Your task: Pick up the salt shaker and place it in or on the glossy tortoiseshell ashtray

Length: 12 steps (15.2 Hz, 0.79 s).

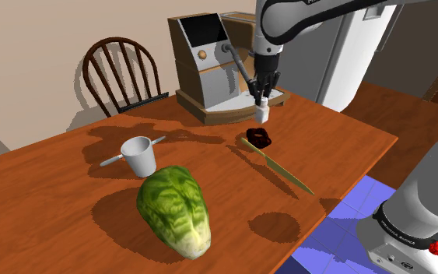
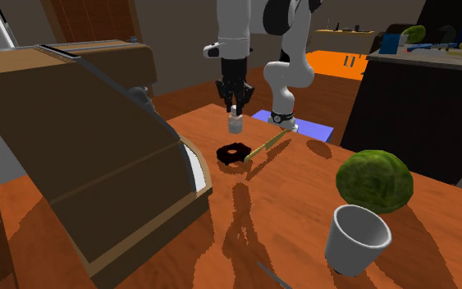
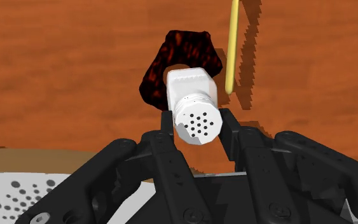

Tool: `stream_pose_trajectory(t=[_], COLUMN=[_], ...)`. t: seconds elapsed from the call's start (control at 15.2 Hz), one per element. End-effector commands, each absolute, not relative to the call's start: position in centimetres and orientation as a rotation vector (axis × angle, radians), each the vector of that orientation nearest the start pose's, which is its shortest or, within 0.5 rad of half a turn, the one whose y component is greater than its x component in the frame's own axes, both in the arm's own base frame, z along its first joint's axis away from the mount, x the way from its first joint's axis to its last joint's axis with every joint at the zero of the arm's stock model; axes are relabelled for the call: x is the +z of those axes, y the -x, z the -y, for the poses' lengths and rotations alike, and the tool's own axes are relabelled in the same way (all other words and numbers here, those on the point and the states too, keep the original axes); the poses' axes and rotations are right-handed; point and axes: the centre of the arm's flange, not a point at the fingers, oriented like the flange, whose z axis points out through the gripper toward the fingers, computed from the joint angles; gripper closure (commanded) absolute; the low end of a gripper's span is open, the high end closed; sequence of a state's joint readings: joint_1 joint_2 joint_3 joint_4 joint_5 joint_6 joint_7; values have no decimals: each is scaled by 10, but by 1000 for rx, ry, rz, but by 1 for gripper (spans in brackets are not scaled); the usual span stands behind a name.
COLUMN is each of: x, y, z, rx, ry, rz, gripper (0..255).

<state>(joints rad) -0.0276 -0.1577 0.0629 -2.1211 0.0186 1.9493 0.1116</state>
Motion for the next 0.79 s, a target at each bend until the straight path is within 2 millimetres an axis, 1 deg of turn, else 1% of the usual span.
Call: stream_pose_trajectory(t=[0.0,0.59,0.73], x=[469,419,419], y=[-504,-504,-504], z=[-20,-20,-20], rx=[22,22,22], ry=[3132,3132,3132], rz=[-132,-132,-132], gripper=[255,255,255])
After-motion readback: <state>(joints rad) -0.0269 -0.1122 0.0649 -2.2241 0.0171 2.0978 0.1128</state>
